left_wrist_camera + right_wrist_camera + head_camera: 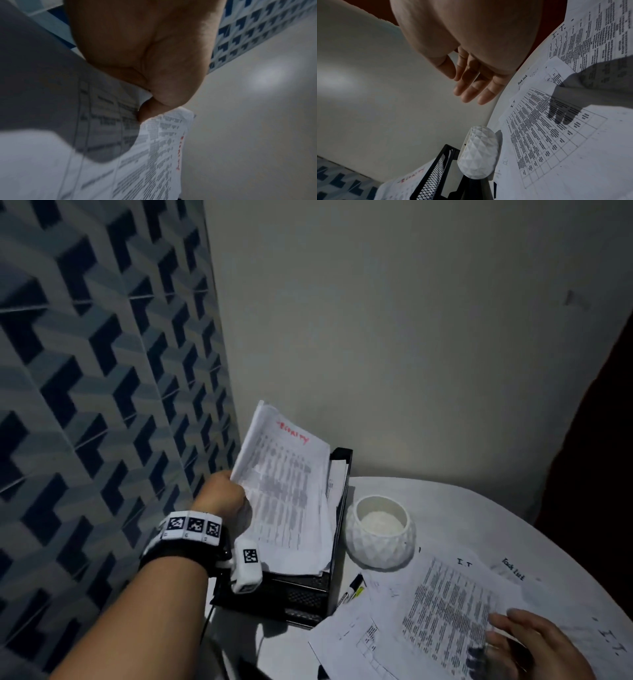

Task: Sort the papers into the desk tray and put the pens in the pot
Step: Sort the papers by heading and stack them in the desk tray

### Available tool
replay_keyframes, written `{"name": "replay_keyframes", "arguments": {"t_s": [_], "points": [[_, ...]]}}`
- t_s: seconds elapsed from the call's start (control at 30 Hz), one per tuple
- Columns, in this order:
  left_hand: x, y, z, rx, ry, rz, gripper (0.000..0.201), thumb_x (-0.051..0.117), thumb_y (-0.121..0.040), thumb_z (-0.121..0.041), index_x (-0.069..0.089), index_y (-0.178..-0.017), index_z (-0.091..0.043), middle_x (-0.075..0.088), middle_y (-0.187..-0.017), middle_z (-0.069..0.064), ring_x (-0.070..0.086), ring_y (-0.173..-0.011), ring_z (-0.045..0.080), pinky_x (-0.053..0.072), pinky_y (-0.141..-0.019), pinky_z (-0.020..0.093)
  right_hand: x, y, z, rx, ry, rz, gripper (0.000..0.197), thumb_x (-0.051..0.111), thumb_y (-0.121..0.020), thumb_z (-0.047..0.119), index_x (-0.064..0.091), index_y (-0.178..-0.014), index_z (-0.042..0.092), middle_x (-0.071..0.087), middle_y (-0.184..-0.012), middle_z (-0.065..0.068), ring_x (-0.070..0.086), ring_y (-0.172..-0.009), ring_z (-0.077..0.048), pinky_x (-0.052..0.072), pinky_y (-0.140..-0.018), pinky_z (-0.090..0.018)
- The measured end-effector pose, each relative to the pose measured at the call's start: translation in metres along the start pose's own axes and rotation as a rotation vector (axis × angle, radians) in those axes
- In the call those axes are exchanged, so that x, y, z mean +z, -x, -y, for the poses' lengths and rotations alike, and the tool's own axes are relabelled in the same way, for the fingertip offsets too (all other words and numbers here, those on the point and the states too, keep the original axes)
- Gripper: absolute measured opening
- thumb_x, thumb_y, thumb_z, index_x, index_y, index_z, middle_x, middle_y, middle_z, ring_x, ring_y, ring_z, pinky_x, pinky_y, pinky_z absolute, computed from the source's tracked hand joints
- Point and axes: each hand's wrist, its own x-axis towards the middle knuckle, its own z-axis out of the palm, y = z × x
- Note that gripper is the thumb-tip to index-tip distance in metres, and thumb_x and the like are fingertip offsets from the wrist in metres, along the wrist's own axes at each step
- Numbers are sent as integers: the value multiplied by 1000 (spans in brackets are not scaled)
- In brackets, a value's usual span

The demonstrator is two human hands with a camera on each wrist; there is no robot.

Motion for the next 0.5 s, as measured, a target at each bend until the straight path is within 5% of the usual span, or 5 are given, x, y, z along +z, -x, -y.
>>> {"name": "replay_keyframes", "arguments": {"t_s": [0.07,0.2,0.3,0.4,0.5], "points": [[9,-7,3,35,-51,95,42,57,-86,-10,61,-127,-16,71,-107,10,69,-91,32,60,-81,41,-10,3,-5,-86,55,114,15,59,-62,4,64,-76,-1,56,-47,-15,50,-52,-31,43,-47,-2],[11,-6,-3,58,-245,239,79,63,-87,-4,31,-157,-22,54,-145,11,60,-118,31,52,-91,35,-28,3,-31,-340,195,400,23,77,-80,-10,72,-97,4,77,-91,20,66,-98,16,46,-80,4],[10,-3,2,19,-368,291,71,56,-96,-9,24,-159,-18,42,-157,12,46,-138,32,39,-110,36,-19,-6,-37,-640,202,596,25,59,-80,-19,64,-99,-4,75,-91,31,64,-91,20,40,-73,10],[5,-2,11,2,-474,278,60,49,-99,-23,27,-155,-23,47,-153,11,49,-135,33,39,-113,41,-2,-44,-32,-1328,-106,686,46,33,-69,-20,61,-105,-13,81,-102,2,39,-112,23,30,-75,14],[4,-5,18,-1,-458,243,60,59,-94,-22,35,-149,-23,58,-140,9,57,-124,30,45,-108,41,-18,-40,-29,-621,46,440,40,41,-95,-9,73,-106,12,78,-105,-14,74,-79,-11,55,-63,-5]]}}
